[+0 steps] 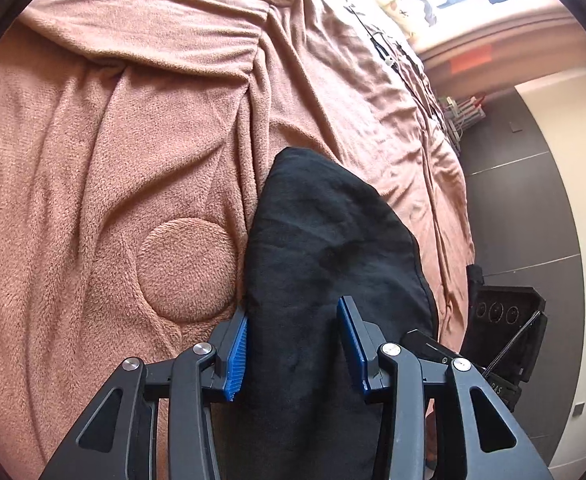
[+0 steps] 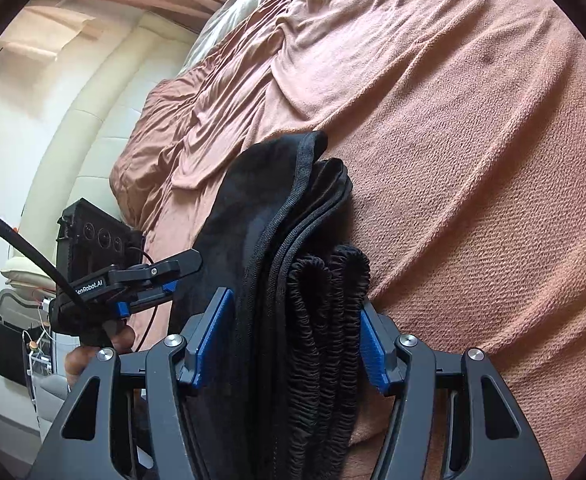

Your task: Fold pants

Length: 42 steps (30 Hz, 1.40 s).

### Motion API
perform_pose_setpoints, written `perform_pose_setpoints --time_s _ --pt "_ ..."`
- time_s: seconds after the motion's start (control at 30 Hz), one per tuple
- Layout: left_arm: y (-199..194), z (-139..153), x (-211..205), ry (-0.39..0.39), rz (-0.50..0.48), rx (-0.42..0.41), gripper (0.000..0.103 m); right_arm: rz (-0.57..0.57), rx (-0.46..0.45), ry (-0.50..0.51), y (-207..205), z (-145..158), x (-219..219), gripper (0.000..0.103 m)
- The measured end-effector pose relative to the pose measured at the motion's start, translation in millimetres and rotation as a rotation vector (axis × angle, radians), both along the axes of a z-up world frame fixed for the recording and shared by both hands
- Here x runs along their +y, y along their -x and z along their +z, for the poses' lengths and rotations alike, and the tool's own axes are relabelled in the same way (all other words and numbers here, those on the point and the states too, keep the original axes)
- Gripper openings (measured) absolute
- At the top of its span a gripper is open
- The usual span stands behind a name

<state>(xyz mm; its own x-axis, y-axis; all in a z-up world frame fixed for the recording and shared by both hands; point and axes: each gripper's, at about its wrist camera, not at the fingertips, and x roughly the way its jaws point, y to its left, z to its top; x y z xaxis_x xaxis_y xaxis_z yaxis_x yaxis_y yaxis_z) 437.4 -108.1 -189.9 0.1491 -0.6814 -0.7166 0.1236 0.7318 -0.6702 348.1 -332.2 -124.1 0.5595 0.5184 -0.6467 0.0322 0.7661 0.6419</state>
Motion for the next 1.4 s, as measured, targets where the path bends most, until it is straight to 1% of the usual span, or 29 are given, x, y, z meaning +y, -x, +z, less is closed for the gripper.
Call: perform_pose_setpoints --time_s 0.07,0.1,0.13,0.17,0.27,0.33,0.37,0.4,0.43,0.5,0.53,0.6,0.7,0.83,1.0,1.17,1.4 --pt "-2 -4 4 -0.008 0.02 0.006 0.043 -0.001 -0.007 0.021 -1 2 4 0.057" --pt "-3 -7 5 0.001 0.024 0.012 0.043 -0.002 -0.013 0.041 0 5 5 0.054" --pt "-4 -9 6 0.011 0.028 0.017 0.043 -0.009 -0.019 0.068 0 7 7 0.045" --pt "-4 -10 6 0.018 0.031 0.017 0.043 -0.015 -0.023 0.082 1 8 7 0.039" --pt "-7 -9 4 0.025 0.041 -0.009 0.043 -0.027 -0.031 0.083 6 7 6 0.031" --pt "-9 -11 2 0.028 0.044 -0.015 0.039 -0.031 -0.038 0.082 10 7 6 0.029" --pt "-9 -11 0 0.024 0.041 -0.015 0.032 -0.033 -0.043 0.082 12 8 7 0.028" --pt "-10 -11 -2 0.013 0.037 -0.017 0.029 -0.035 -0.047 0.08 13 9 7 0.028" --pt "-9 -11 -3 0.008 0.034 -0.023 0.027 -0.039 -0.051 0.076 16 11 6 0.027" --pt "-8 -8 -4 0.006 0.024 -0.036 0.019 -0.045 -0.05 0.067 20 12 5 0.027" --pt "-8 -6 -4 0.009 0.022 -0.041 0.017 -0.048 -0.044 0.065 20 11 4 0.027" --pt "-6 -1 -4 0.03 0.016 -0.048 0.009 -0.048 -0.044 0.065 21 12 4 0.027" --pt "-1 11 -4 0.039 0.005 -0.081 0.009 -0.059 -0.05 0.056 25 16 3 0.027" --pt "6 28 -2 0.063 0.0 -0.122 0.008 -0.056 -0.105 0.09 39 32 9 0.027" --pt "20 55 2 0.091 -0.006 -0.179 0.008 -0.059 -0.151 0.117 58 48 15 0.026" --pt "41 83 6 0.121 -0.01 -0.237 0.008 -0.058 -0.231 0.145 87 68 24 0.026" --pt "77 127 15 0.146 -0.022 -0.323 0.008 -0.07 -0.344 0.216 140 97 43 0.026"
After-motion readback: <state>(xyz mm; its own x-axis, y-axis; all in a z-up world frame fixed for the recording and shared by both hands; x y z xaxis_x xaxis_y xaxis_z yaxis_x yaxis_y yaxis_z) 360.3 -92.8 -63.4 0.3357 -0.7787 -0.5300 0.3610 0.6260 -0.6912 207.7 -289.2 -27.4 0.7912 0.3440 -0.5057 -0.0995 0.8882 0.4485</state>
